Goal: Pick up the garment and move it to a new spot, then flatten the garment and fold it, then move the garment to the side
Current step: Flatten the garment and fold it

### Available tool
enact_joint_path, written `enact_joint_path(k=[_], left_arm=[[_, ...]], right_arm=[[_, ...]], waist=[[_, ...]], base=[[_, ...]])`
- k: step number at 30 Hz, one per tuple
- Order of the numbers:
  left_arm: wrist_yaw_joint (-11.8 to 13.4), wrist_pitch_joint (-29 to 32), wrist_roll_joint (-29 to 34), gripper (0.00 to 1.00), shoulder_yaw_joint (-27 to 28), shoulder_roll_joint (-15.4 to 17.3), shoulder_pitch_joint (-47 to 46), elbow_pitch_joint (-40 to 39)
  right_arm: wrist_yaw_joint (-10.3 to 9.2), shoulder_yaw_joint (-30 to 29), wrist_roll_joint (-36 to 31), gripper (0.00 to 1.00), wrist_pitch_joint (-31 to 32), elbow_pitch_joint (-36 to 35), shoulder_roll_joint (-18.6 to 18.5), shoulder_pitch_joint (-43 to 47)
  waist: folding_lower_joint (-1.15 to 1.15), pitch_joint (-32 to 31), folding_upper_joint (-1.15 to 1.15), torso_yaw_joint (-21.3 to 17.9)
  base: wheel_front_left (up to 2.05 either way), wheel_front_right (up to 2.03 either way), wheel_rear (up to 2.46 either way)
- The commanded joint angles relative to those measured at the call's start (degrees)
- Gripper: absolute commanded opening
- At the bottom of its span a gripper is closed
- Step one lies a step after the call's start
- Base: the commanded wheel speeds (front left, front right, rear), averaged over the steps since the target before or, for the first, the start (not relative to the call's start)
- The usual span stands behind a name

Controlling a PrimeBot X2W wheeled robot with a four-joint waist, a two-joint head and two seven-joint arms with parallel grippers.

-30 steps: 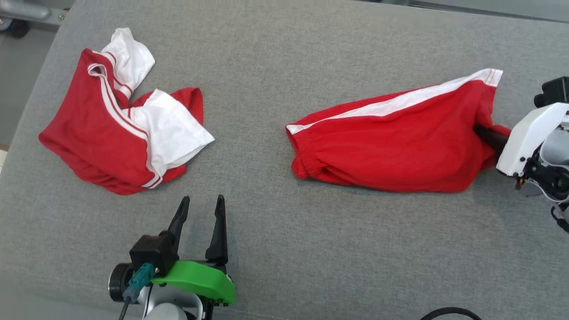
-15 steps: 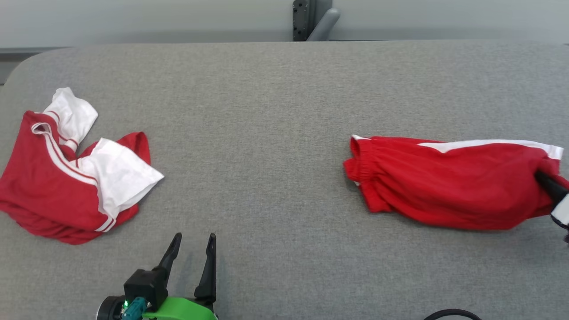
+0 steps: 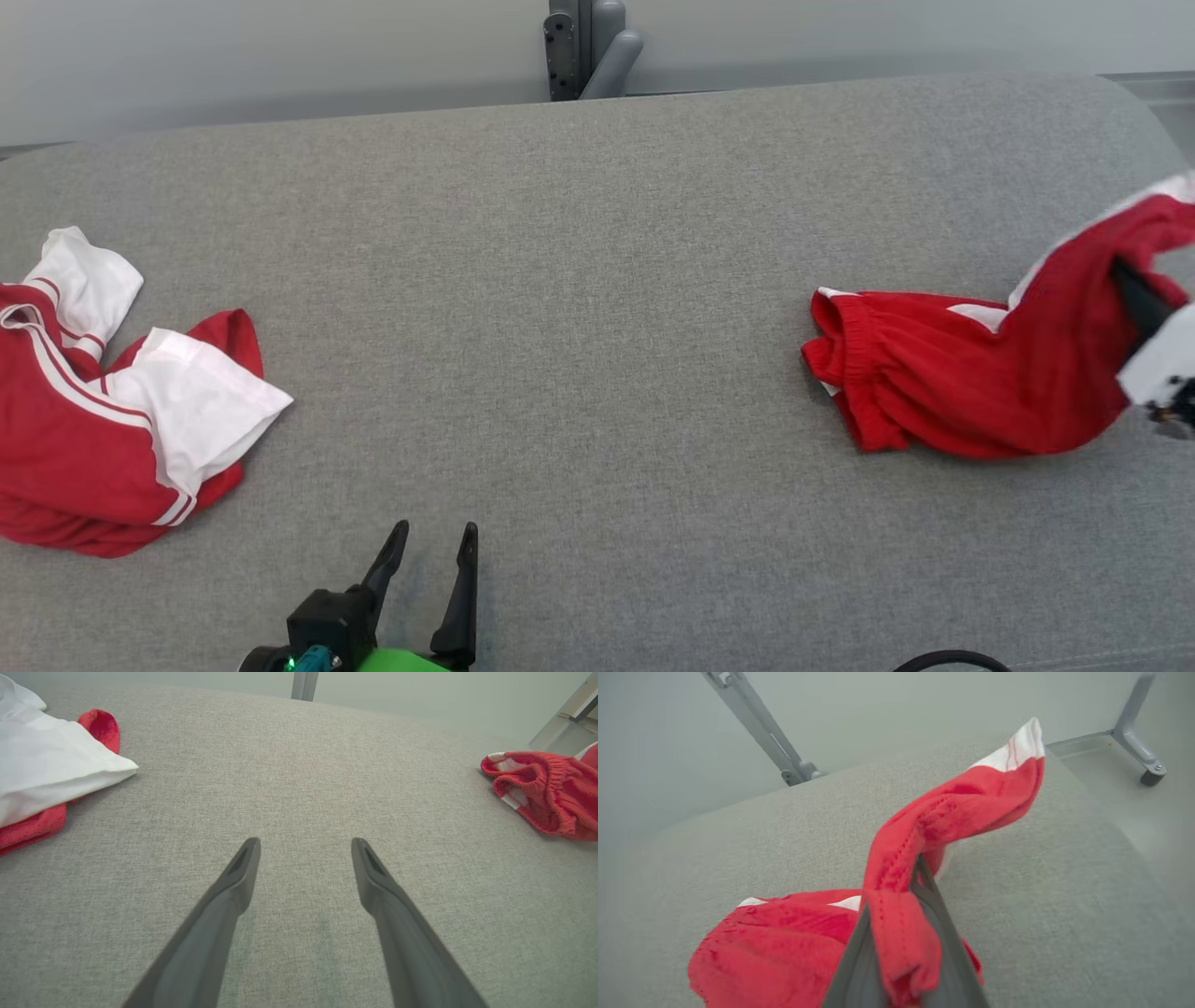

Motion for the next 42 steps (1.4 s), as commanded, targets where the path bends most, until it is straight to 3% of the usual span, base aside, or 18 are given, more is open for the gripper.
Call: enact_joint_path(k=[1, 9, 19, 20, 22, 29, 34, 40, 41, 42], left_arm=[[-0.7, -0.2, 0.5, 1.0, 0.3, -0.5, 0.7, 0.4], [-1.9, -0.2, 1.4, 1.0, 1.1, -1.8, -0.2, 2.1], [-2.4, -0.2, 1.6, 1.0, 3.6, -2.6, 1.4, 2.9], [-2.6, -0.2, 1.7, 1.0, 3.7, -2.8, 1.5, 3.1], [-2.9, -0.2, 1.8, 1.0, 4.1, -3.2, 1.7, 3.4], [-3.8, -0.2, 2.1, 1.0, 5.9, -4.5, 2.9, 4.4], [-3.7, -0.2, 2.4, 1.0, 7.9, -5.0, 4.7, 4.1], [-3.8, -0.2, 3.2, 1.0, 9.9, -5.9, 7.3, 3.3], [-4.0, -0.2, 3.4, 1.0, 10.2, -6.1, 7.6, 3.3], [-4.2, -0.2, 3.6, 1.0, 10.2, -6.3, 7.9, 3.3]], right_arm=[[-0.01, 2.5, -2.6, 0.0, 2.2, -3.3, 2.3, -1.3], [-0.01, 7.8, -8.4, 0.0, 8.8, -13.3, 7.4, 0.0], [-0.01, 6.2, -14.1, 0.0, 13.2, -18.5, 6.0, 4.5], [-0.01, 6.0, -14.6, 0.26, 13.5, -19.3, 5.9, 4.9], [-0.01, 5.4, -15.4, 1.0, 14.7, -21.3, 5.6, 6.1], [0.0, -1.4, -17.3, 1.0, 14.3, -31.5, 3.1, 11.7], [-0.01, -14.7, -21.9, 1.0, 9.9, -37.3, 1.9, 19.3], [-0.01, -33.8, -32.2, 1.0, 4.1, -37.8, 9.3, 31.8], [-0.01, -35.9, -33.9, 0.8, 3.3, -37.4, 11.2, 33.7], [0.01, -37.5, -35.2, 0.52, 2.3, -36.9, 13.2, 35.2]], waist=[[0.0, 0.1, -0.01, -0.1], [0.0, 0.3, -0.01, 2.2], [0.0, 0.8, -0.01, 3.4], [0.0, 0.8, -0.01, 3.4], [0.0, 0.7, -0.01, 3.2], [0.0, -1.3, -0.01, 1.7], [0.0, -3.6, -0.01, 0.6], [0.0, -5.3, -0.01, -0.7], [0.0, -5.4, -0.01, -0.8], [0.0, -5.4, -0.01, -0.9]], base=[[0.0, 0.0, 0.0], [0.0, 0.0, 0.0], [0.0, 0.0, 0.0], [0.0, 0.0, 0.0], [0.0, 0.0, 0.0], [0.0, 0.0, 0.0], [0.0, 0.0, 0.0], [0.0, 0.0, 0.0], [0.0, 0.0, 0.0], [0.0, 0.0, 0.0]])
